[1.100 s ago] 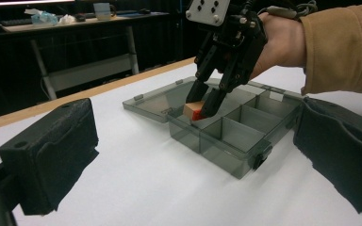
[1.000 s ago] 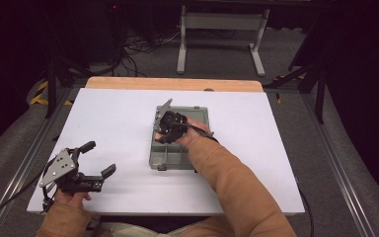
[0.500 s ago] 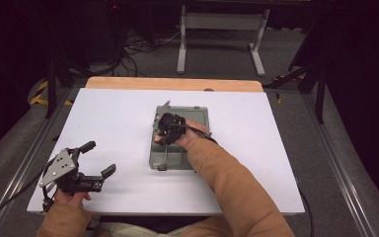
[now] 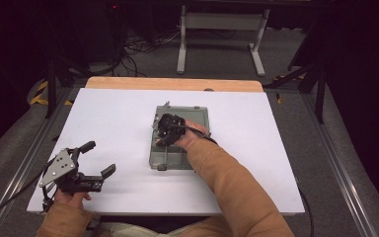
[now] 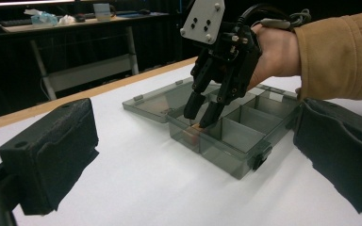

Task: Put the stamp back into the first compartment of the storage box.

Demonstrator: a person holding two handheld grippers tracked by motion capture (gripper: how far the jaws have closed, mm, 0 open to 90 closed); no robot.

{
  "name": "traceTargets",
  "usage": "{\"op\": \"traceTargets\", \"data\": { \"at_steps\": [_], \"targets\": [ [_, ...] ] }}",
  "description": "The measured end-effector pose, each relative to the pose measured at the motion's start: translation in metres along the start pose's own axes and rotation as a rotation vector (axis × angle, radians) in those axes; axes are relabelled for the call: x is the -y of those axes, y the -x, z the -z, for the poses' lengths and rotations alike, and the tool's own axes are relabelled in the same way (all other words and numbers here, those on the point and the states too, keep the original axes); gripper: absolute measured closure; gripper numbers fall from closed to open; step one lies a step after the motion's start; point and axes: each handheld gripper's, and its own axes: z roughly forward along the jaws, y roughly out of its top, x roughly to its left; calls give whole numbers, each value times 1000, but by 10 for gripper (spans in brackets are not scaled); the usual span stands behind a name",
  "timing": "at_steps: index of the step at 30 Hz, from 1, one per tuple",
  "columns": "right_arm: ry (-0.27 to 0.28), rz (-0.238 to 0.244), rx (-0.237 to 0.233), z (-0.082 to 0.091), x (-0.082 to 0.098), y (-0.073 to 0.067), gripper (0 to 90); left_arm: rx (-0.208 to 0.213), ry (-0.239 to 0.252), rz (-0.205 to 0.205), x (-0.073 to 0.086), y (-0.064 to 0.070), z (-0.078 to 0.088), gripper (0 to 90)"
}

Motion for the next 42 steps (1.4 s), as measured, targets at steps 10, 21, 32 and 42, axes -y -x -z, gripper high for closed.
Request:
{"op": "traceTargets", "data": {
  "at_steps": [10,21,32,42],
  "targets": [
    [43,1,22,10,-1,0,491,0,0,-2,0,-1,0,11],
    [151,-71,36,36,-1,-9,171,0,3,2,0,0,0,11],
    [211,-50,76,67,-3,-28,95,-1,1,6,0,0,0,11],
    [274,-63,116,92,12,-41,76,1,3,4,0,-1,0,11]
  ]
}}
